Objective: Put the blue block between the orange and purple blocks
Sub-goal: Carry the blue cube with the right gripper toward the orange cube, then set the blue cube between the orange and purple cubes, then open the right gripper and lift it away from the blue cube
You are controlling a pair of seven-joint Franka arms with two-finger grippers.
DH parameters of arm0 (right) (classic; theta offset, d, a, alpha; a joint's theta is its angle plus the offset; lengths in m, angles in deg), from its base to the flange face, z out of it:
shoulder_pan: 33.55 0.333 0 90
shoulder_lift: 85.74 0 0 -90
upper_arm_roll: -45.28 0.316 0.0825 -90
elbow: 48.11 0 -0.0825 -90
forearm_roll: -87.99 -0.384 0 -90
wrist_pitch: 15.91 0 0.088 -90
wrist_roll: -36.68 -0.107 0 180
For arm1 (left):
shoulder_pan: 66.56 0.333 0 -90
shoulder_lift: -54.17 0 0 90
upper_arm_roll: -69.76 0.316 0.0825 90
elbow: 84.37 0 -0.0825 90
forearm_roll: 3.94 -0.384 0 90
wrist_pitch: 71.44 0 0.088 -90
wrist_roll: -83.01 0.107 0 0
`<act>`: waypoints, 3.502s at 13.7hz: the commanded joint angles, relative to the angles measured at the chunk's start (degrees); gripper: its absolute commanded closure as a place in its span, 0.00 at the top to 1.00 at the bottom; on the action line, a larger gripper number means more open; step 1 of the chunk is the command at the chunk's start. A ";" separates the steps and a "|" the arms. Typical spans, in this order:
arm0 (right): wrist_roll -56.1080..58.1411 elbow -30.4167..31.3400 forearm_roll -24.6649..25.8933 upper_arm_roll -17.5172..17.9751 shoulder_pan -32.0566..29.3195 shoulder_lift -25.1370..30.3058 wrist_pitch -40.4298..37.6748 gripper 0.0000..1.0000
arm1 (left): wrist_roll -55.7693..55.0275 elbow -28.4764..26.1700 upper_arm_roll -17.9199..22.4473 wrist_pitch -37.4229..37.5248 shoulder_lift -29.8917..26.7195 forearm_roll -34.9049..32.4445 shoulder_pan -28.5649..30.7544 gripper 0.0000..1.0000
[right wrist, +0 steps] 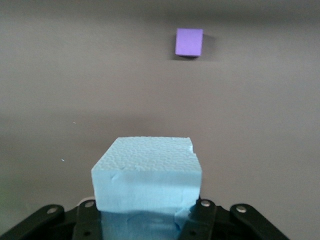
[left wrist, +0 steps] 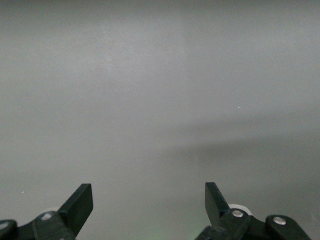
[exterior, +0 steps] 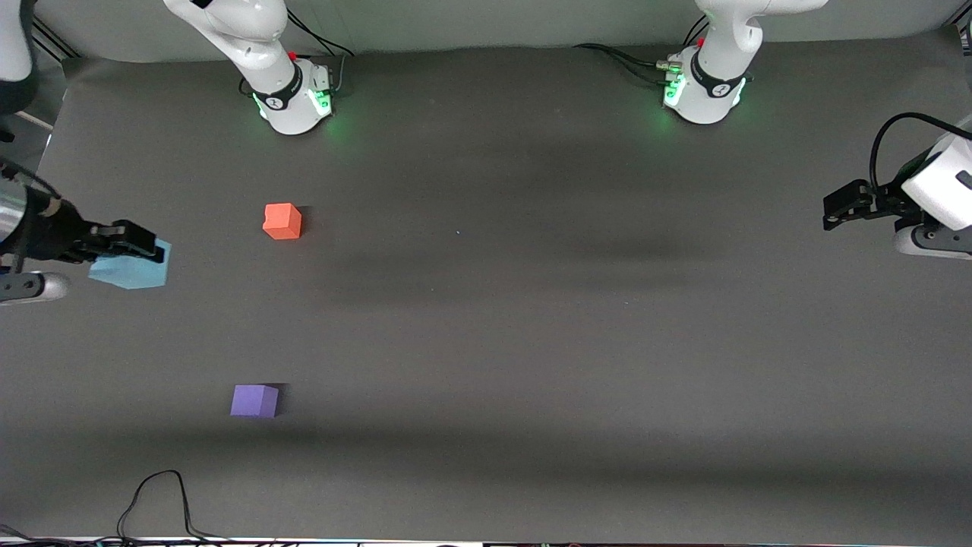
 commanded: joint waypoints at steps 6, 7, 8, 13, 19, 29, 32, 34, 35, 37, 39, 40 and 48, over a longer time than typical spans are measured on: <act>1.38 27.00 0.16 -0.91 1.10 -1.77 32.36 0.44 | -0.11 -0.10 0.26 -0.42 -0.35 1.26 -0.16 1.00; 1.38 29.39 0.07 -0.91 1.27 -3.78 36.26 0.44 | -0.12 -0.01 0.26 -0.42 -0.26 1.26 -0.16 1.00; 1.12 30.20 0.07 -0.91 1.54 -5.89 38.47 0.44 | -0.12 -0.10 0.26 -0.42 -0.26 1.17 -0.16 1.00; 1.20 37.12 0.16 -1.17 1.36 -11.27 47.33 0.44 | -0.20 -0.01 0.26 0.10 -0.26 1.17 -0.16 1.00; 1.91 45.24 7.35 -4.68 1.45 -14.70 61.43 0.45 | -0.38 -0.01 0.26 1.69 -0.53 0.91 -0.16 1.00; -0.98 42.79 8.25 -4.87 2.59 -13.65 56.98 1.00 | -0.55 -0.10 0.26 1.34 -0.53 0.99 -0.25 1.00; -1.44 40.49 8.16 -4.69 6.28 -4.54 47.21 1.00 | -0.55 -0.01 0.26 1.25 -0.53 0.99 -0.16 1.00; -0.82 40.49 7.90 -4.43 7.07 1.09 43.53 1.00 | -0.55 -0.01 0.26 1.25 -0.53 0.99 -0.16 1.00; -0.91 40.41 7.55 -4.25 7.86 4.51 40.89 1.00 | -0.55 -0.10 0.26 1.16 -0.53 0.91 -0.16 1.00; 1.80 39.71 6.85 -5.03 10.32 11.98 34.57 1.00 | -0.55 -0.10 0.26 1.07 -0.53 0.91 -0.16 1.00; 7.15 32.89 0.98 -10.54 14.52 15.96 23.97 1.00 | -0.55 -0.10 0.26 1.07 -0.53 0.91 -0.16 1.00; 9.79 27.71 -1.40 -17.89 19.94 15.89 17.73 1.00 | -0.55 -0.10 0.26 1.16 -0.53 0.91 -0.16 1.00; 14.12 19.57 -2.47 -28.68 26.50 14.75 9.14 1.00 | -0.55 -0.10 0.26 1.07 -0.53 0.82 -0.16 1.00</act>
